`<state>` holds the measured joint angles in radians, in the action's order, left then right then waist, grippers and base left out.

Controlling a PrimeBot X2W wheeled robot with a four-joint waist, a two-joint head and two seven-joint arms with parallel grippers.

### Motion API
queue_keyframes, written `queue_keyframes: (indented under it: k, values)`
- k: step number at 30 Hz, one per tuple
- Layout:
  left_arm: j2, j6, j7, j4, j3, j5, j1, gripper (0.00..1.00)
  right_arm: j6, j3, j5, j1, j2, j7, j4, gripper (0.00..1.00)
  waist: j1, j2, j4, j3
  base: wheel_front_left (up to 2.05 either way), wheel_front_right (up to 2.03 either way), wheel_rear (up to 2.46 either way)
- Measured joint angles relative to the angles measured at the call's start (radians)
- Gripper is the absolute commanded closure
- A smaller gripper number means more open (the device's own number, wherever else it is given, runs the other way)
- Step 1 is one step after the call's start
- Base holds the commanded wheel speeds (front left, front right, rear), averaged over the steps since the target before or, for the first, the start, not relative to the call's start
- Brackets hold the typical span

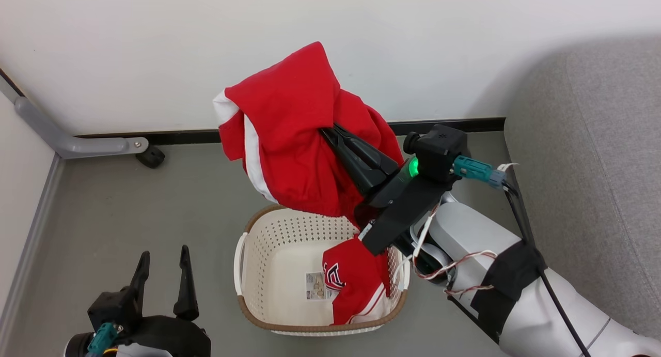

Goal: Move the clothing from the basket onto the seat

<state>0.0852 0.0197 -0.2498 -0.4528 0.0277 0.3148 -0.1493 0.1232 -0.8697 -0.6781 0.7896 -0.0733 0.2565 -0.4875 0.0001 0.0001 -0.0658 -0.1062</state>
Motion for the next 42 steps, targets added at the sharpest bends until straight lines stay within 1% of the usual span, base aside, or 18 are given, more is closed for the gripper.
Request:
queue_keyframes:
  k: [5, 16, 32, 42]
  values:
    - [-0.007, 0.016, 0.0, 0.023, -0.002, -0.005, 0.036, 0.0, 0.0, 0.004, 0.0, 0.0, 0.0, 0.0, -0.002, 1.0, 0.0, 0.0, 0.0, 0.006, 0.0, 0.0, 0.0]
    - [-0.023, 0.024, 0.0, 0.086, 0.004, -0.029, 0.061, 0.0, 0.0, 0.003, 0.0, -0.004, 0.0, 0.0, 0.0, 1.0, 0.0, 0.0, -0.001, 0.015, 0.0, 0.0, 0.0]
    - [-0.027, 0.035, 0.0, 0.101, -0.014, -0.035, 0.061, 0.0, 0.0, 0.006, -0.002, -0.007, 0.0, 0.0, 0.003, 1.0, -0.0001, 0.0, 0.012, 0.022, 0.0, 0.0, 0.0]
    - [-0.028, 0.052, 0.0, 0.089, -0.046, -0.035, 0.06, 0.0, -0.002, 0.004, -0.011, -0.007, 0.001, 0.0, 0.006, 1.0, -0.0001, 0.0, 0.044, 0.034, 0.0, 0.0, 0.0]
